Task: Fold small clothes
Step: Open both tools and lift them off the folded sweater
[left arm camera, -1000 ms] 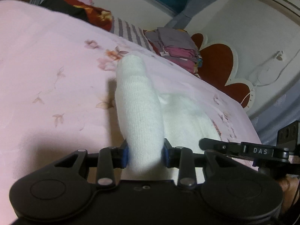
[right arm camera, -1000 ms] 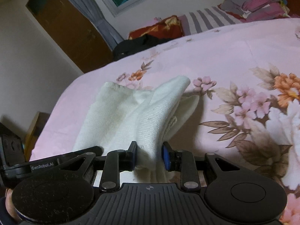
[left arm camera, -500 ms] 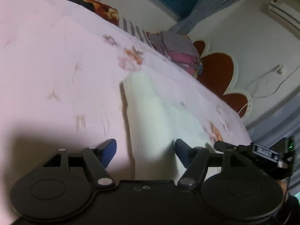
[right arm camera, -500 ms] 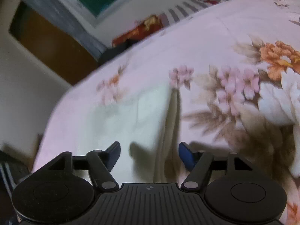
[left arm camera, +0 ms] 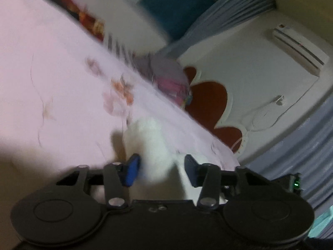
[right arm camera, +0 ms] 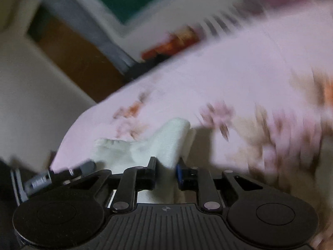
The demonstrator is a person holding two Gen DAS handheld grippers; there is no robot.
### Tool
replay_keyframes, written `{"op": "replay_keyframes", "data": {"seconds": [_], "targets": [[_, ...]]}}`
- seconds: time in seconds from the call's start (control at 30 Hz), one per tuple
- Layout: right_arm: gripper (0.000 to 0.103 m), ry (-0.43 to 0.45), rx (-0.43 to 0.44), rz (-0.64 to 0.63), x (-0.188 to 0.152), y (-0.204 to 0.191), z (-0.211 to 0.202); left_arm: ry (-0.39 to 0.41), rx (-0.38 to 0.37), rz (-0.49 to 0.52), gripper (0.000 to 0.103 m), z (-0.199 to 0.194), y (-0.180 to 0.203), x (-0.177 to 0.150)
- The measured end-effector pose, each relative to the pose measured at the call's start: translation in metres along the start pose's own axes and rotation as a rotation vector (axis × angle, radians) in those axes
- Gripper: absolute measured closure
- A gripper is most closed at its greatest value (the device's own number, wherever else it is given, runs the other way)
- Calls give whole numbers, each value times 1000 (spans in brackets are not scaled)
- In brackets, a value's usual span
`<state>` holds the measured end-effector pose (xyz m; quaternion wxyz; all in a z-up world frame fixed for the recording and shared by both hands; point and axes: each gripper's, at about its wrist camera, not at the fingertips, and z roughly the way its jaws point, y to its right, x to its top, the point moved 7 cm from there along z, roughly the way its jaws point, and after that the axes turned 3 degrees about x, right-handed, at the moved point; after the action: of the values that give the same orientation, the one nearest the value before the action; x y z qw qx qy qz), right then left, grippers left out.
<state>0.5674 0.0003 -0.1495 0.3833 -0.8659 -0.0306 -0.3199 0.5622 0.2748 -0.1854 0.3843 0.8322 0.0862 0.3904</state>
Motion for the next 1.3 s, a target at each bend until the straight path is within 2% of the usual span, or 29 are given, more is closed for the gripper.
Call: {"op": "replay_keyframes", "data": {"seconds": [0.03,0.1,0.13,0.2,0.23,0.27,0.3,0.37,0.4,0.43,0.47,0.53,0.6,0.63,0.67,0.7,0.8,0.9,0.97,1.1,1.17,1.3], "targets": [[85,10,-18,-43,-1,-2,-1,-8,42,4,61,3,-6,-1],[84,-39,-141,-65,-6,13,10,-75,143,38,60,15,-17,-8],[84,-72,-168,-51,-10,21,16,-78,151,62,60,17,-14,-7],[83,-78,-164,-11,-7,26,18,-113,201,123,58,21,-6,-5],[83,-88,-180,-19,-5,24,17,-123,235,163,53,20,-1,-3],[83,-94,-197,-44,-4,21,16,-127,273,200,44,18,3,-1],[83,-96,-221,-68,-1,17,17,-112,318,243,41,11,9,1],[83,-57,-264,-127,5,1,6,-46,385,337,41,-11,27,4],[83,-35,-260,-155,5,-9,-2,-26,364,378,43,-22,40,1],[83,-27,-244,-182,4,-22,-8,-31,323,397,59,-30,48,-1],[83,-39,-222,-219,-3,-35,-11,-60,275,428,81,-33,61,-9],[83,-75,-205,-315,-20,-57,-8,-106,251,515,95,-32,81,-26],[83,-122,-207,-377,-35,-70,2,-128,238,549,93,-27,90,-39],[84,-141,-226,-403,-43,-69,6,-189,247,539,93,-18,86,-48],[84,-176,-274,-427,-51,-63,13,-262,274,543,97,-6,78,-59],[84,-210,-320,-448,-59,-54,17,-262,273,549,97,0,73,-68],[83,-199,-311,-405,-59,-46,18,-212,246,402,97,-3,63,-65],[83,-200,-330,-421,-60,-50,12,-155,245,400,98,-19,73,-64],[83,-179,-331,-423,-59,-55,-7,-119,259,424,94,-36,80,-68],[83,-172,-261,-465,-79,-73,-25,-137,285,397,94,-37,70,-79],[83,-213,-302,-484,-93,-65,-18,-137,283,371,94,-44,71,-81],[83,-212,-305,-443,-90,-62,-21,-112,291,373,94,-57,86,-88]]}}
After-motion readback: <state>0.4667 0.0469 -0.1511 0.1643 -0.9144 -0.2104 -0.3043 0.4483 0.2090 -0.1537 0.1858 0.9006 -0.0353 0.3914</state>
